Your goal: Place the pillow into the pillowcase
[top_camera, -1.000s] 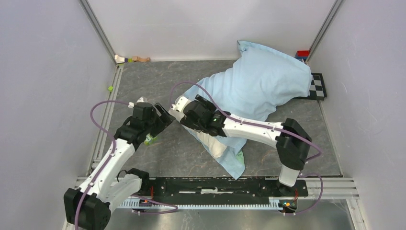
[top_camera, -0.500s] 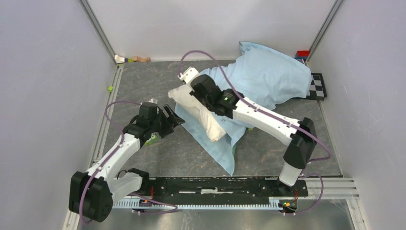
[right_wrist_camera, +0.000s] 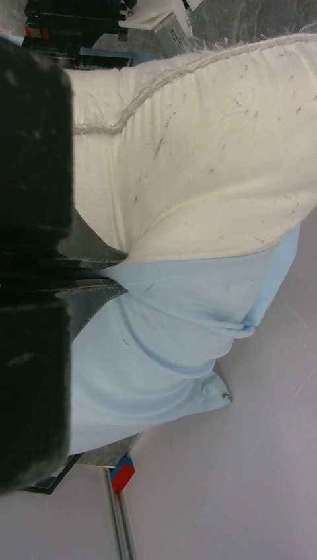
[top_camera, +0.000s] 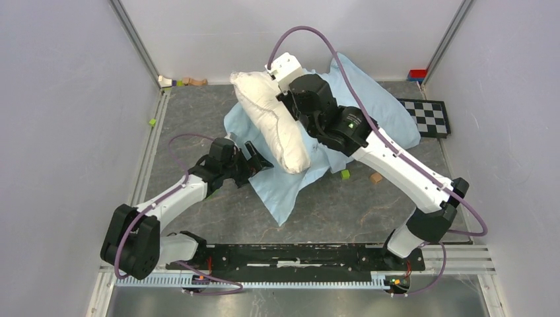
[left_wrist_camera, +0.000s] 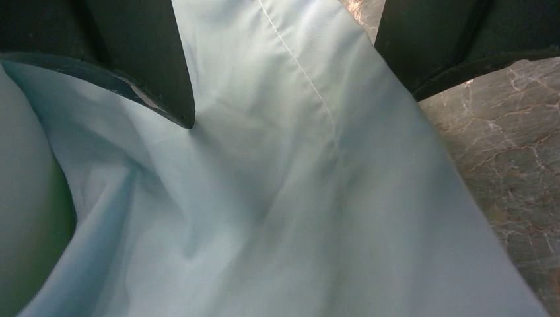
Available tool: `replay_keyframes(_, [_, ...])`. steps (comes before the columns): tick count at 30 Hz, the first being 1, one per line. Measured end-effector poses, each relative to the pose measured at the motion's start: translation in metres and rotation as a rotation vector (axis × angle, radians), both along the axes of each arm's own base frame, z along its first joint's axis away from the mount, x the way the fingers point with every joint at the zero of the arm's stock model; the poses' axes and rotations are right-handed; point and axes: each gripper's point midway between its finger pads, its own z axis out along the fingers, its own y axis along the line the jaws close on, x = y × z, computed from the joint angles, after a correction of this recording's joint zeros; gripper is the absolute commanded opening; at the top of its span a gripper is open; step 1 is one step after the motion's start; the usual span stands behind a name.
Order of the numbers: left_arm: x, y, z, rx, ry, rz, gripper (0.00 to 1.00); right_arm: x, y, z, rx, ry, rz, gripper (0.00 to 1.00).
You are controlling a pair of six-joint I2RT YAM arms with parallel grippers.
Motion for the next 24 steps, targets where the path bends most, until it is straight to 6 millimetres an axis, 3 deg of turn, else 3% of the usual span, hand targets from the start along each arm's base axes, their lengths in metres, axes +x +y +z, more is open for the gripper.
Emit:
replay_keyframes(4, [0.009, 0.0, 0.005, -0.009, -0.033, 0.032, 0.99, -0.001, -0.004, 0.012, 0.007, -0.019, -0.002, 0.0])
replay_keyframes(6, [0.018, -0.004, 0.013, -0.038, -0.068, 0.045, 0.9, -0.003, -0.006, 0.016, 0.01, -0.025, -0.001, 0.0])
replay_keyframes(7, [0.024, -0.008, 0.019, -0.065, -0.094, 0.049, 0.8, -0.003, -0.007, 0.018, 0.009, -0.028, -0.002, 0.0])
replay_keyframes(9, [0.032, -0.015, 0.027, -0.104, -0.118, 0.053, 0.47, -0.004, -0.011, 0.021, 0.006, -0.037, -0.009, 0.0])
replay_keyframes(10, [0.035, -0.018, 0.031, -0.119, -0.12, 0.053, 0.21, -0.004, -0.012, 0.023, 0.002, -0.041, -0.014, 0.0])
replay_keyframes(11, [0.039, -0.023, 0.038, -0.137, -0.124, 0.045, 0.04, -0.003, -0.014, 0.025, -0.001, -0.049, -0.019, 0.0])
replay_keyframes(14, [0.048, -0.036, 0.078, -0.174, -0.167, 0.015, 0.02, -0.002, -0.023, 0.041, -0.015, -0.088, -0.048, 0.0])
replay_keyframes(17, [0.061, -0.042, 0.161, -0.195, -0.272, -0.01, 0.02, 0.002, -0.037, 0.061, -0.012, -0.141, -0.096, 0.0])
replay_keyframes(20, [0.065, -0.038, 0.301, -0.22, -0.509, -0.025, 0.02, 0.006, -0.053, 0.078, 0.006, -0.187, -0.144, 0.0])
replay_keyframes(22, [0.049, -0.025, 0.412, -0.263, -0.706, -0.018, 0.03, 0.009, -0.07, 0.096, 0.048, -0.232, -0.189, 0.0])
replay_keyframes(24, [0.034, -0.018, 0.484, -0.305, -0.836, -0.016, 0.03, 0.008, -0.089, 0.119, 0.111, -0.286, -0.235, 0.0])
